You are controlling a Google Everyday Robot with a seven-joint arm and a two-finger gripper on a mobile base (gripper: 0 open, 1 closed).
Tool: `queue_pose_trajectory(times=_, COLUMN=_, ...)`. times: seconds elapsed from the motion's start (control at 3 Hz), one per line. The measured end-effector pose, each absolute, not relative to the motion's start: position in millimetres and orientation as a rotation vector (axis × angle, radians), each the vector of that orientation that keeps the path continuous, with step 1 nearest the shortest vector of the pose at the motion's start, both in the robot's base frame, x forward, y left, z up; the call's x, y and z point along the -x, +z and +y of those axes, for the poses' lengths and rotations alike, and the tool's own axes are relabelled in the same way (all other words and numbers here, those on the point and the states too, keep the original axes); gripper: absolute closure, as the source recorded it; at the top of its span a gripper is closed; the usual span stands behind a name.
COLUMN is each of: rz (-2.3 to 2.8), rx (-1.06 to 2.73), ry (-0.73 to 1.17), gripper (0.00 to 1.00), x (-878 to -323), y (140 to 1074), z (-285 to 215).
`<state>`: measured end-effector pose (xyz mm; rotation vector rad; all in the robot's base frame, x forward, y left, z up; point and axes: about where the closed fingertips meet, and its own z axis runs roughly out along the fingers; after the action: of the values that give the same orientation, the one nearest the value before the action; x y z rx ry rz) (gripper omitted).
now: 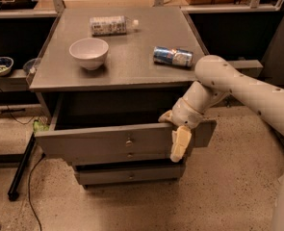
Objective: Open top drawer
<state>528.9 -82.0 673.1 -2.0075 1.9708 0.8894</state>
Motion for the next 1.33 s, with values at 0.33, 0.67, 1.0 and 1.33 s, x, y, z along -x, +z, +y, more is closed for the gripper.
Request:
queue_pose_trajectory(times=0.33, rz=1.971, rx=2.008, ry=0.89, gripper=0.0, x=-528.9, y=675.6, z=-82.0)
queue_pose_trajectory(times=0.67, rz=1.92, rx=2.024, ry=0.948, gripper=0.0, x=-514.4, y=682.7, z=-86.6)
queue_pose_trajectory(times=1.0, rz=1.836, rx=2.055, ry=1.0, gripper=0.0, x=-495.1, y=695.9, z=-93.2)
queue_pose_trajectory(times=1.33, rz=1.751, rx=2.098, ry=1.018, gripper=0.0, x=-475.8, y=708.1, z=-94.6)
